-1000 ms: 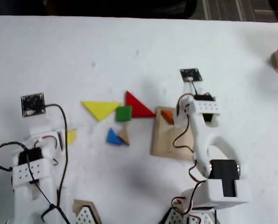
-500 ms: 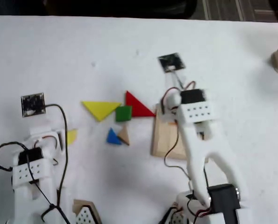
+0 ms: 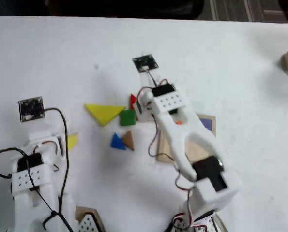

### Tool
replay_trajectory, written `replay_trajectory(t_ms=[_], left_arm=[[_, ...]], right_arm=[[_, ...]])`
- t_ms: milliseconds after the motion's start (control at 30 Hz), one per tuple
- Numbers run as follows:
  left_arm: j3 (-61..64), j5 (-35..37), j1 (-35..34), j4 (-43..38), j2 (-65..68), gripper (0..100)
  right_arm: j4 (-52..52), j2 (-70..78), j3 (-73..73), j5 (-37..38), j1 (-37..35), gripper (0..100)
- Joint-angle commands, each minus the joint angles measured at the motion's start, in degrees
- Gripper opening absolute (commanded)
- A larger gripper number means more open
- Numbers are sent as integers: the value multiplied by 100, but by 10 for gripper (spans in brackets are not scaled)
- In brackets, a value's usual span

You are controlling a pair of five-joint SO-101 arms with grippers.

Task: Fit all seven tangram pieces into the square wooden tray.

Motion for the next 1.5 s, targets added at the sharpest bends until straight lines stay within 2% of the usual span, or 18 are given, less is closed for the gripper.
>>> replay_trajectory(t_ms=[0, 167, 333, 533, 700, 867, 1000, 1200, 1467], left_arm=[[-193, 9, -22, -132, -127, 277], [-211, -35, -22, -264, -127, 164], [-211, 0, -22, -334, -127, 158], [-211, 9, 75, -343, -119, 150], [-185, 9, 84, -448, -119, 20], [-185, 9, 75, -457, -119, 28], [-185, 9, 75, -492, -119, 28], [-176, 9, 75, -536, -110, 31], [-185, -18, 75, -545, -110, 31]], right_arm=[[-66, 154, -607, -35, -171, 19], [57, 92, -651, -62, -470, 21], [673, 40, -642, -730, -804, 18], [980, 84, -624, -677, -910, 18], [919, 31, -316, -677, -963, 18], [866, 22, 114, -624, -1024, 17], [901, 22, 132, -79, -1473, 22], [892, 22, 132, -88, -1648, 129], [514, 92, 281, -396, -1666, 138]])
